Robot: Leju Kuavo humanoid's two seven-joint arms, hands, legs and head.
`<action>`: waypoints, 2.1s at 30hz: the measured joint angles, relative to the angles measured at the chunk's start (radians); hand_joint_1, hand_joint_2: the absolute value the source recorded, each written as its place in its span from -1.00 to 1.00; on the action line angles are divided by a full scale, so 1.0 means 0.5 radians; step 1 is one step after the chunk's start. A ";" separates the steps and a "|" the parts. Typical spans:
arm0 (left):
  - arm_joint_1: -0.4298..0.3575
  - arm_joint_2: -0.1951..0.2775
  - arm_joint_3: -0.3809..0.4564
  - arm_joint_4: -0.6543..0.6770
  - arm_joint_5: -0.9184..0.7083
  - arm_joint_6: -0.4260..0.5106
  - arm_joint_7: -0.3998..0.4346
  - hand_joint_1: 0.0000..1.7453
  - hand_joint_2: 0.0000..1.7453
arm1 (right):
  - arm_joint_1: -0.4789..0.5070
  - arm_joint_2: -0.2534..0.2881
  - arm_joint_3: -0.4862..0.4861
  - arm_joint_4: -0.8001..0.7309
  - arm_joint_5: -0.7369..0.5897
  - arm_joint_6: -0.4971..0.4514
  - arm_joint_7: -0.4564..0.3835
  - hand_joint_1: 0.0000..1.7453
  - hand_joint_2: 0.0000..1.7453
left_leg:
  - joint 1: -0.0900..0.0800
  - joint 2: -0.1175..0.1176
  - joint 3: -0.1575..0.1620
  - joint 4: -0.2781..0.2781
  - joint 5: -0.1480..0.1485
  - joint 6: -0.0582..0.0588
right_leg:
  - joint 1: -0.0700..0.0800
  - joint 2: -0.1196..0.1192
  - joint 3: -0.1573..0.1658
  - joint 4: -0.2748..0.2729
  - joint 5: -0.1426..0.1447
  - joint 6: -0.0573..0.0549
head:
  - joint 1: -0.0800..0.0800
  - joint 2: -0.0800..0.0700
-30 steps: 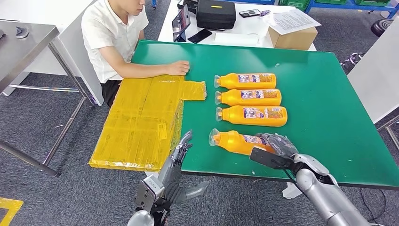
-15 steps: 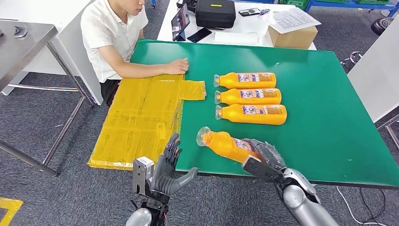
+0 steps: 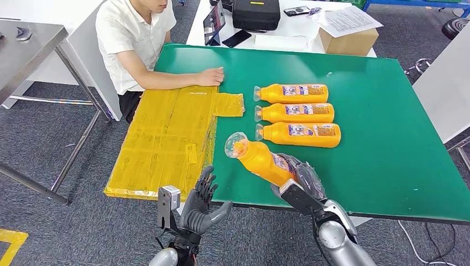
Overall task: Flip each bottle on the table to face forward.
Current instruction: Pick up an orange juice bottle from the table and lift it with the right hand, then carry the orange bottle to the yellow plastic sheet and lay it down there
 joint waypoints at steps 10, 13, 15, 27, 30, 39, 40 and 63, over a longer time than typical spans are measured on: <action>-0.006 0.041 -0.091 -0.033 -0.019 -0.194 -0.048 -1.00 1.00 | 0.000 0.083 0.028 -0.038 -0.123 0.057 -0.067 1.00 1.00 | 0.001 0.000 0.000 0.000 0.000 0.000 | 0.001 0.000 0.000 0.000 0.000 0.000 | 0.000 0.000; -0.009 0.047 -0.115 -0.067 -0.092 -0.249 -0.085 -1.00 1.00 | -0.004 0.116 0.088 -0.034 -0.146 0.131 -0.060 1.00 1.00 | 0.001 0.000 0.000 0.000 0.000 0.000 | 0.001 0.000 -0.001 0.001 0.000 0.000 | 0.000 0.000; -0.011 0.046 -0.121 -0.084 -0.129 -0.268 -0.091 -1.00 1.00 | -0.011 0.136 0.137 -0.023 -0.150 0.167 -0.053 1.00 1.00 | 0.001 0.000 0.000 0.000 0.000 0.000 | 0.000 0.000 -0.001 0.000 0.000 0.000 | 0.000 0.000; -0.043 0.016 -0.106 -0.069 -0.151 -0.276 -0.065 -1.00 1.00 | -0.147 0.213 0.386 0.103 -0.032 0.216 0.037 1.00 1.00 | 0.001 -0.001 -0.001 0.000 0.000 0.000 | 0.000 0.000 -0.001 0.001 0.000 0.000 | 0.000 0.000; -0.045 0.007 -0.085 -0.067 -0.125 -0.252 -0.058 -1.00 1.00 | -0.176 0.221 0.431 0.133 0.004 0.201 0.050 1.00 1.00 | 0.001 0.000 -0.001 0.000 0.000 0.000 | 0.000 0.000 -0.001 0.001 0.000 0.000 | 0.000 0.000; -0.105 -0.036 -0.013 -0.010 0.030 -0.082 0.023 -1.00 1.00 | -0.206 0.254 0.613 0.158 0.060 0.142 0.071 1.00 1.00 | 0.001 -0.001 -0.002 0.000 0.000 0.000 | 0.000 0.000 -0.003 0.001 0.000 0.000 | 0.001 0.000; -0.112 -0.039 -0.006 0.000 0.043 -0.077 0.026 -1.00 1.00 | -0.209 0.255 0.627 0.158 0.064 0.139 0.075 1.00 1.00 | 0.001 -0.001 -0.002 0.000 0.000 0.000 | 0.000 0.000 -0.003 0.001 0.000 0.000 | 0.001 0.000; -0.156 -0.094 0.112 0.004 0.125 -0.010 -0.114 1.00 1.00 | -0.303 0.277 0.806 0.178 0.040 0.060 0.132 -1.00 0.00 | 0.001 0.000 -0.003 0.000 0.000 0.000 | 0.000 0.000 -0.004 0.001 0.000 0.000 | 0.000 0.000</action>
